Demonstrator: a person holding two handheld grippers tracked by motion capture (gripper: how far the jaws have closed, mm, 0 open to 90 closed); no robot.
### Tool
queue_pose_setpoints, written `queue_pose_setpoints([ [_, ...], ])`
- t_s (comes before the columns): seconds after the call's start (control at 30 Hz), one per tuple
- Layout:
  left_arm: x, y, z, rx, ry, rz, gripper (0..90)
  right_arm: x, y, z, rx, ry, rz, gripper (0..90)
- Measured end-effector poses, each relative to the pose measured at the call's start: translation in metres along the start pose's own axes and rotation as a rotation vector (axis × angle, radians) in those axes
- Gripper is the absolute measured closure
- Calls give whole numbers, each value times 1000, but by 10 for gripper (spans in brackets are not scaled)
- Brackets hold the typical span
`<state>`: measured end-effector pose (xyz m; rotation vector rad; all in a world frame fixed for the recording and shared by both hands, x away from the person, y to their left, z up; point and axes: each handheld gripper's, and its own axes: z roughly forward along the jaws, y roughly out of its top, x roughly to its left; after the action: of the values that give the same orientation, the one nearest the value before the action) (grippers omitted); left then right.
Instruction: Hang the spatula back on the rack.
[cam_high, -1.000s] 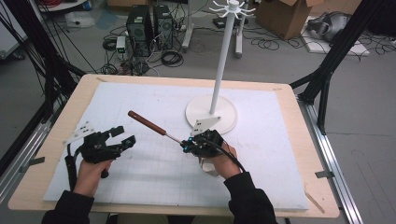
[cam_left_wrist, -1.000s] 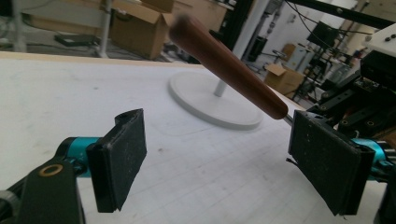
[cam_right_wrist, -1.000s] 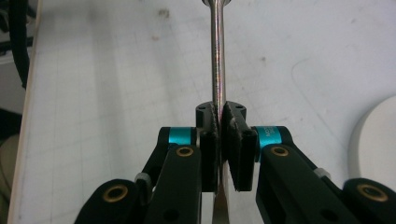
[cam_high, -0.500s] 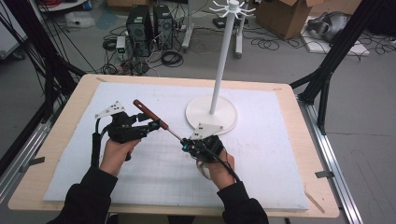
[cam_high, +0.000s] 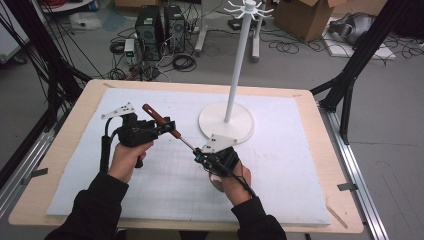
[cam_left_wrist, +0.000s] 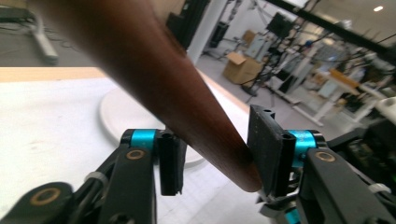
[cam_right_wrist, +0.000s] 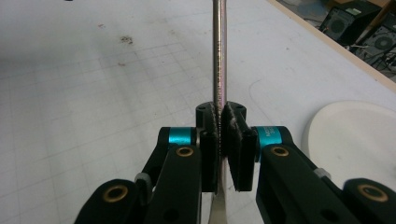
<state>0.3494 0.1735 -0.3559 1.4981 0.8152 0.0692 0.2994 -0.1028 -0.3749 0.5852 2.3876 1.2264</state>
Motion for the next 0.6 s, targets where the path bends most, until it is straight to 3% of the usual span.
queue_pose_setpoints([
  [0.07, 0, 0, 0, -7, -20, -8, 621, -1, 0, -1, 0, 4, -14, 844],
  [0.13, -1, 2, -1, -33, -95, -36, 660, -3, -1, -2, -4, 20, -18, 844],
  [0.27, -4, 5, -1, -40, -140, -30, 690, -4, 0, -3, -14, 35, -20, 842],
  [0.33, -10, 10, -1, -51, -186, -13, 717, -5, 1, -5, -28, 44, -29, 841],
  [0.5, -18, 15, -2, -66, -222, 40, 730, -6, 4, -7, -47, 66, -42, 839],
  [0.6, -22, 19, -3, -71, -242, 77, 732, -10, 4, -10, -81, 115, -34, 834],
])
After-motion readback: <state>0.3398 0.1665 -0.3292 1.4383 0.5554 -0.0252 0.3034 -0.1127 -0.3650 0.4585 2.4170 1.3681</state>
